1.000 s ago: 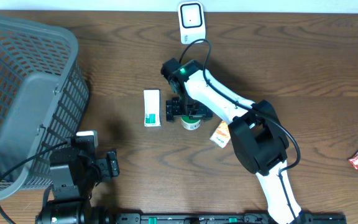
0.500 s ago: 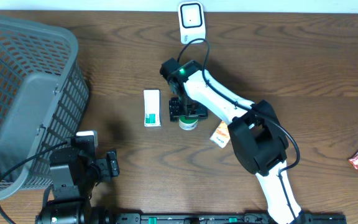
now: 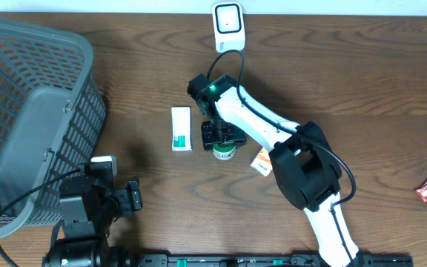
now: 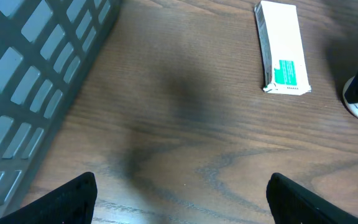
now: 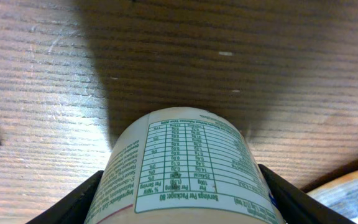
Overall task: Scan the item barcode
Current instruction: 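Lower the right gripper around the jar and close on it, then lift the jar and carry it up to the white scanner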
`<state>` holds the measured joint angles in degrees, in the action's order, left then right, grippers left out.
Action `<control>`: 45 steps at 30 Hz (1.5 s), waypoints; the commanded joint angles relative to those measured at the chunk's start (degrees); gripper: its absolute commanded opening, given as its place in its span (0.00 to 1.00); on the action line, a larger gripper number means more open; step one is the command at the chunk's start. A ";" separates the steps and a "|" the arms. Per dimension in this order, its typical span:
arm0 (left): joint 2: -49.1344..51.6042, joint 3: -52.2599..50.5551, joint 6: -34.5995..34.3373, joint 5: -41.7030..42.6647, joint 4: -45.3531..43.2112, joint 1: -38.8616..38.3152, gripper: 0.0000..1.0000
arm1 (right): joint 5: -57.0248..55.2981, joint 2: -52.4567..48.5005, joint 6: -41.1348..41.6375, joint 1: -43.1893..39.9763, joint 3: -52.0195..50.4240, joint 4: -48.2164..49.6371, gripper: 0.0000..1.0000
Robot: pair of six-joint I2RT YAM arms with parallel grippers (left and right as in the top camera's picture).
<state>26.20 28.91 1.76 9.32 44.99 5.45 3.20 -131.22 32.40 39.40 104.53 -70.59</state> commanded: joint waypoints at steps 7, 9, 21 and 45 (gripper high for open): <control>-0.09 0.02 0.81 0.52 0.00 -0.13 0.88 | 0.31 -1.86 -10.03 -0.74 7.13 -3.15 0.64; -0.09 0.02 0.81 0.52 0.00 -0.13 0.88 | 0.31 -1.64 -10.45 -0.79 10.23 -5.75 0.64; -0.09 0.02 0.81 0.52 -0.02 -0.13 0.88 | 16.11 -1.51 -20.98 -2.38 29.31 -26.21 0.65; -0.09 0.02 0.81 0.52 0.00 -0.13 0.88 | 21.38 -0.66 -23.26 -8.68 30.84 -25.97 0.64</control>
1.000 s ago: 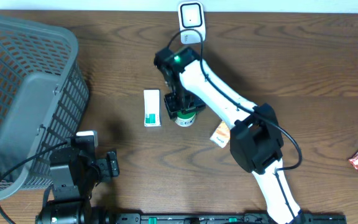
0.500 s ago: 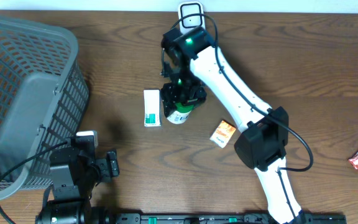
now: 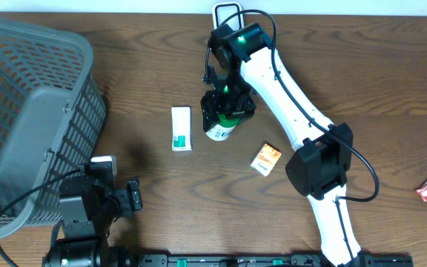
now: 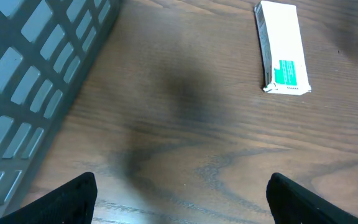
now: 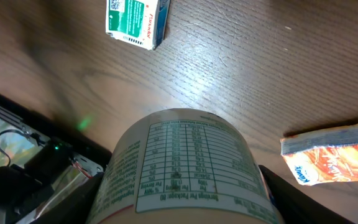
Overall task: Scan the item barcode
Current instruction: 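Lift the jar and carry it up to the white scanner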
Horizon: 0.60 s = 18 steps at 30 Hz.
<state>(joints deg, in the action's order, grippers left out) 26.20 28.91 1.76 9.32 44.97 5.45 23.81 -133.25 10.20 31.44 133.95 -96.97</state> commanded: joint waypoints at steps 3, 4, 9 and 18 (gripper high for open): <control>-0.09 0.02 0.81 0.52 0.02 -0.13 0.88 | -2.73 1.38 -1.07 -0.72 1.42 4.90 0.66; -0.09 0.02 0.81 0.52 0.02 -0.13 0.88 | -7.41 1.38 -1.07 -0.72 1.42 9.49 0.66; -0.09 0.02 0.81 0.52 0.00 -0.13 0.88 | -24.52 1.36 -1.03 -0.72 1.42 24.83 0.68; -0.09 0.02 0.81 0.52 0.02 -0.13 0.88 | -40.68 0.15 -4.48 -1.25 1.31 49.92 0.66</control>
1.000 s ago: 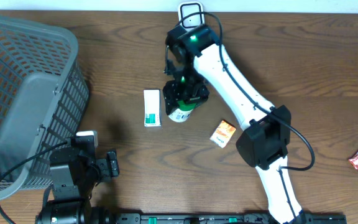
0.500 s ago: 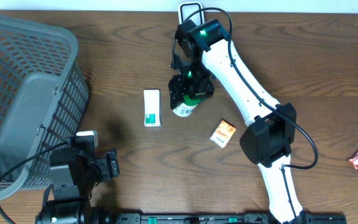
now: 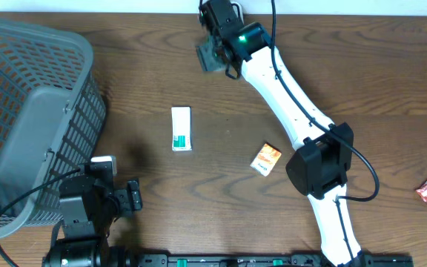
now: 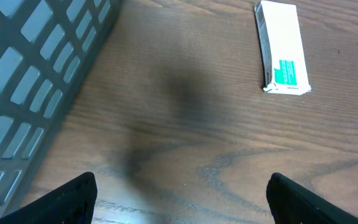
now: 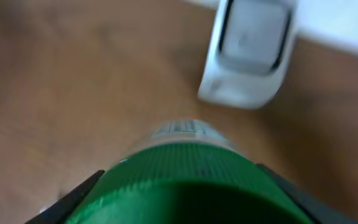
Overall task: Scan the item barcode
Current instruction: 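Lift the jar and carry it up to the white scanner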
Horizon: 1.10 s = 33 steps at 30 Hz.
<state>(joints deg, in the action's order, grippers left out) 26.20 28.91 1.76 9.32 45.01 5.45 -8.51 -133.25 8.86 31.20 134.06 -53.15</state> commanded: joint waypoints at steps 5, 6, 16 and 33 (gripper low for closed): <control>-0.09 0.02 0.81 0.52 -0.02 -0.13 0.88 | -9.22 -4.11 -7.50 -2.75 1.20 19.71 0.64; -0.09 0.02 0.81 0.52 -0.04 -0.13 0.88 | -9.27 -5.20 -8.63 -3.08 1.20 22.10 0.64; -0.09 0.02 0.81 0.52 -0.02 -0.13 0.88 | -16.94 -12.26 -21.14 -4.26 1.20 41.20 0.61; -0.09 0.02 0.81 0.52 -0.02 -0.13 0.88 | -21.35 -18.78 -29.42 -4.46 1.20 56.57 0.60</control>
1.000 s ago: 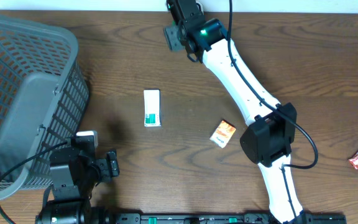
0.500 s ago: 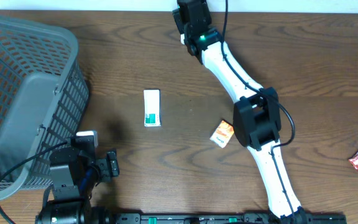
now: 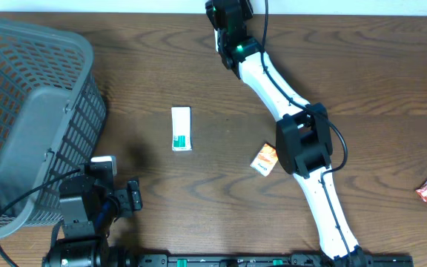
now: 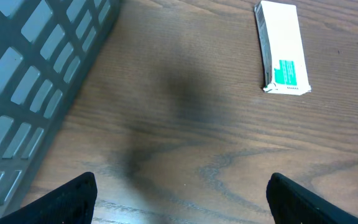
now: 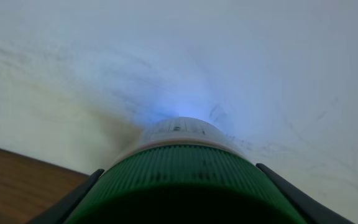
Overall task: Scan the item barcode
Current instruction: 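Lift the jar and carry it up to the white scanner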
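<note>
A white bottle with a green ribbed cap fills the lower part of the right wrist view, cap toward the camera. My right gripper is shut on it, one finger on each side. Behind the bottle is a pale wall, with a strip of table at lower left. In the overhead view the right gripper reaches to the table's back edge, and the arm hides both the bottle and the scanner. My left gripper is open and holds nothing, low over the wood at the front left.
A grey basket stands at the left. A white-and-green box lies mid-table and shows in the left wrist view too. An orange packet lies beside the right arm, and a red wrapper at the right edge.
The right gripper with the bottle has moved from just left of the scanner to the back edge over it. Its wrist view now faces the wall, with no scanner in it. The left arm is unchanged.
First the right gripper was shut on the bottle at mid-table beside the box. Then it held the bottle off the table, farther back. After that the bottle was just before the white scanner, and now it is at the back edge facing the wall.
</note>
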`<state>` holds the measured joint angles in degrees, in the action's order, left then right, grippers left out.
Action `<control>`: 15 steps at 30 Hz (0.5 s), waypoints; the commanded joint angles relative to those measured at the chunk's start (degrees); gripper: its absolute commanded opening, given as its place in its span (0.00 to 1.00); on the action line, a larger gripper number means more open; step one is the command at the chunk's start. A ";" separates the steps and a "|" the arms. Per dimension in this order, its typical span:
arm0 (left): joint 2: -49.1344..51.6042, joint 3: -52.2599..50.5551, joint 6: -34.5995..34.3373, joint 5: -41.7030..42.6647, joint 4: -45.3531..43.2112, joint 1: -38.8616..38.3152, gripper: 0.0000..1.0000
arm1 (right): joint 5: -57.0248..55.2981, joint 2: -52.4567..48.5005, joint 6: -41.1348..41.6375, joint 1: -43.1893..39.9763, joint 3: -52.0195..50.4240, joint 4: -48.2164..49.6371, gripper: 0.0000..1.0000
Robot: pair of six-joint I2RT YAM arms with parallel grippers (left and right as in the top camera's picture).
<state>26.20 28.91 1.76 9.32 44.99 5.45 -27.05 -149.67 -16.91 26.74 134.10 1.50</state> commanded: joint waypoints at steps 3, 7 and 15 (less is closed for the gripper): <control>-0.09 0.02 0.81 0.52 -0.02 -0.13 0.88 | -2.91 -2.45 -5.03 0.02 1.16 3.54 0.60; -0.09 0.02 0.81 0.52 0.00 -0.13 0.88 | -2.89 -2.45 -8.83 -0.31 1.16 6.10 0.60; -0.09 0.02 0.81 0.52 0.00 -0.13 0.88 | -7.43 -1.01 -11.98 0.09 1.16 3.65 0.53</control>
<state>26.20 28.91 1.76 9.32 44.99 5.45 -31.40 -153.01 -26.52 26.74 134.08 5.82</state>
